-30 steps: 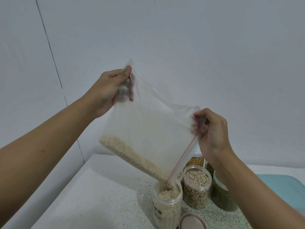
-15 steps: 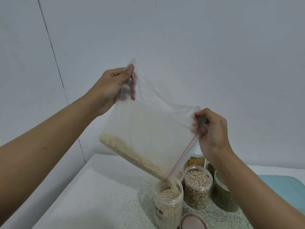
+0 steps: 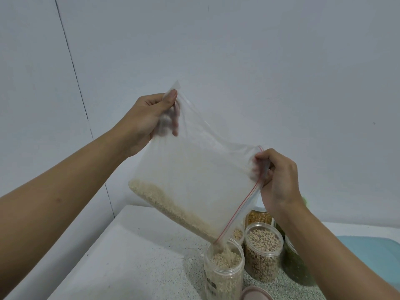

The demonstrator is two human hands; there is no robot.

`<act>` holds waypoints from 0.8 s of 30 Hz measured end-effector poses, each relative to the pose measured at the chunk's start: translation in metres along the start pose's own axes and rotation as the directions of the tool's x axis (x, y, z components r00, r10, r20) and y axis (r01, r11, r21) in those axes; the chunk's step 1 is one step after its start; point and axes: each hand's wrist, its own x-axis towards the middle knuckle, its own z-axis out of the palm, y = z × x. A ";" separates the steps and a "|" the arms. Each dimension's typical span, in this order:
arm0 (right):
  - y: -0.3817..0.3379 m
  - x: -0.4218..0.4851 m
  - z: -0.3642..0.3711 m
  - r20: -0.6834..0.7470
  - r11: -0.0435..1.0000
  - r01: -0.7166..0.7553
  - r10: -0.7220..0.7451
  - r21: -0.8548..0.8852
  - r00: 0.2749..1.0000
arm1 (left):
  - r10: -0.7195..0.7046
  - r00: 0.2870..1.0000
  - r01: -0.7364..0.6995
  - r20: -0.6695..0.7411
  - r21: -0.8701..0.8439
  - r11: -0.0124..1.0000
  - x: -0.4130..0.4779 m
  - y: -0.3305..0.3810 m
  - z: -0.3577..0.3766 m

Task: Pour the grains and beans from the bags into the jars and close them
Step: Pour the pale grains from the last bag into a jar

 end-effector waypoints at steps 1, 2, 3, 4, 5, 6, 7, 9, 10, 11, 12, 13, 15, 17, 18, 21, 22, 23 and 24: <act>0.000 0.000 0.000 0.000 1.000 0.001 -0.001 0.006 1.000 | 0.001 1.000 -0.001 0.000 -0.001 1.000 0.000 0.000 0.000; 0.001 0.000 0.000 0.000 1.000 0.003 -0.003 0.012 1.000 | 0.002 1.000 -0.002 0.001 -0.002 1.000 -0.001 0.001 0.000; 0.000 0.000 0.000 0.000 1.000 0.004 -0.004 0.017 1.000 | 0.003 1.000 -0.003 0.003 -0.002 1.000 -0.001 0.001 0.001; 0.000 -0.001 0.001 0.001 1.000 0.006 -0.006 0.020 1.000 | 0.005 1.000 -0.005 0.004 -0.001 1.000 -0.001 0.002 0.000; 0.000 -0.001 0.001 0.004 1.000 0.007 -0.007 0.022 1.000 | 0.005 1.000 -0.005 0.007 -0.002 1.000 -0.002 0.002 0.000; 0.000 -0.002 0.001 0.007 1.000 0.007 -0.007 0.023 1.000 | 0.006 1.000 -0.006 0.010 -0.003 1.000 -0.002 0.003 -0.001; -0.001 -0.002 0.001 0.009 1.000 0.006 -0.007 0.023 1.000 | 0.006 1.000 -0.006 0.012 -0.004 1.000 -0.002 0.003 -0.001; -0.001 -0.003 0.001 0.006 1.000 0.002 -0.002 0.024 1.000 | 0.006 1.000 -0.006 0.014 0.002 1.000 -0.002 0.003 -0.001; -0.002 -0.003 0.001 0.006 1.000 0.001 -0.001 0.025 1.000 | 0.006 1.000 -0.007 0.015 0.006 1.000 -0.002 0.003 -0.002; -0.002 -0.004 0.001 0.009 1.000 0.002 -0.002 0.027 1.000 | 0.007 1.000 -0.007 0.018 0.009 1.000 -0.002 0.003 -0.002; -0.002 -0.005 0.002 0.013 1.000 0.004 -0.004 0.028 1.000 | 0.007 1.000 -0.007 0.020 0.012 1.000 -0.002 0.003 -0.002; -0.002 -0.005 0.002 0.015 1.000 0.006 -0.007 0.029 1.000 | 0.007 1.000 -0.007 0.022 0.014 1.000 -0.002 0.003 -0.002; -0.002 -0.006 0.002 0.019 0.999 0.008 -0.009 0.035 1.000 | 0.006 1.000 -0.007 0.026 0.018 1.000 -0.002 0.004 -0.002; -0.002 -0.007 0.002 0.026 0.999 0.003 -0.004 0.042 1.000 | 0.011 0.999 -0.012 0.030 0.025 1.000 -0.002 0.004 -0.002; -0.003 -0.007 0.002 0.030 0.999 -0.003 0.002 0.045 1.000 | 0.013 0.999 -0.014 0.034 0.030 0.999 -0.002 0.005 -0.002; -0.004 -0.008 -0.001 0.030 0.999 -0.018 0.016 0.044 0.999 | 0.015 0.999 -0.017 0.049 0.042 0.999 -0.003 0.005 -0.001; -0.004 -0.009 -0.002 0.032 0.999 -0.020 0.019 0.039 0.999 | 0.016 0.998 -0.019 0.054 0.043 0.999 -0.003 0.005 0.000; -0.005 -0.010 -0.003 0.035 0.999 -0.024 0.023 0.036 0.999 | 0.017 0.998 -0.020 0.058 0.040 0.999 -0.003 0.005 0.001; -0.005 -0.010 -0.004 0.037 0.999 -0.026 0.025 0.036 0.999 | 0.017 0.998 -0.019 0.059 0.037 0.999 -0.004 0.004 0.002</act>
